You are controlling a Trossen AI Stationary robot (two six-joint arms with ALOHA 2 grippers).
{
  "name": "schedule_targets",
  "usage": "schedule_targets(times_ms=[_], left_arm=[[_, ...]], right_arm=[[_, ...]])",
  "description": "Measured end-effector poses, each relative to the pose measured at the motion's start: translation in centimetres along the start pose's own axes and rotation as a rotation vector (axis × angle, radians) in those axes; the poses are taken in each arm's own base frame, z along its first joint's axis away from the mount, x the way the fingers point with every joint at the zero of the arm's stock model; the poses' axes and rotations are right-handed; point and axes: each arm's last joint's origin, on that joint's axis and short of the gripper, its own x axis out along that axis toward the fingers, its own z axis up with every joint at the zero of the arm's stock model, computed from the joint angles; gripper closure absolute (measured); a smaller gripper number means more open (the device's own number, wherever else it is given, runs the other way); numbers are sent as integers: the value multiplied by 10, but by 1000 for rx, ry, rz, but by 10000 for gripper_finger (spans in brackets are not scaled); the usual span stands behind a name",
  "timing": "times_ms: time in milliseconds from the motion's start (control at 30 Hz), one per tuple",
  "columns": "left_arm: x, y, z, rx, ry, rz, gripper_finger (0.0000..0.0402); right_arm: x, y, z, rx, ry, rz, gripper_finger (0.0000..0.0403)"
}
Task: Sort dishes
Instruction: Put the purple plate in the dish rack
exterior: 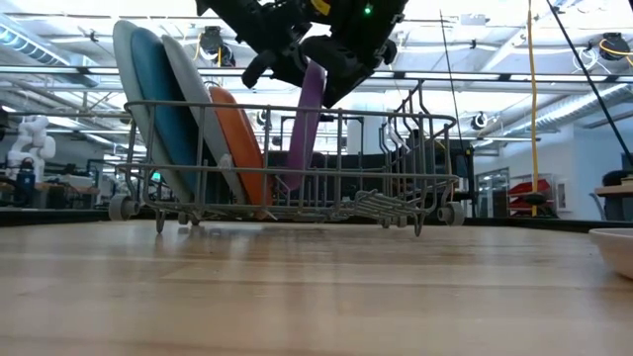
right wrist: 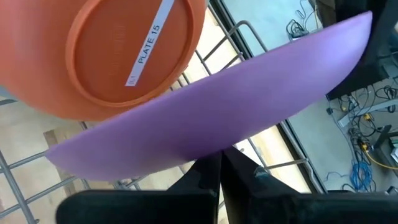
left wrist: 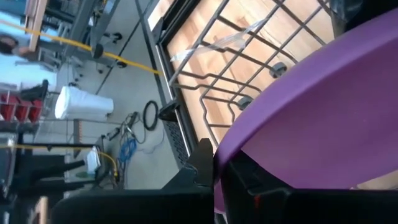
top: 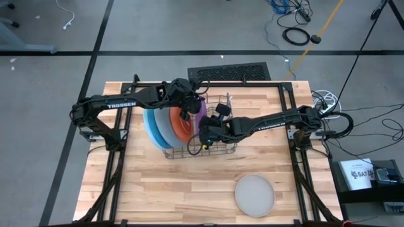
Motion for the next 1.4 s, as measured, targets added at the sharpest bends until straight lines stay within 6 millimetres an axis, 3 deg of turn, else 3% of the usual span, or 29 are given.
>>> schedule_targets(times_ms=[433, 967, 1233, 1400], left_arm=[[4, -19, -12, -126, -23, 98, 401], [11, -43, -23, -155, -69, 24, 401], [11, -43, -23, -186, -72, 18, 376], [12, -45, -24, -227, -62, 4, 332]], right_arm=[[-4, 0, -6, -3, 28, -42, 403], [-7, 2, -6, 25, 32, -8, 403], [-10, 6, -6, 46, 20, -2, 403], [-14, 13, -1, 51, -35, 33, 403]])
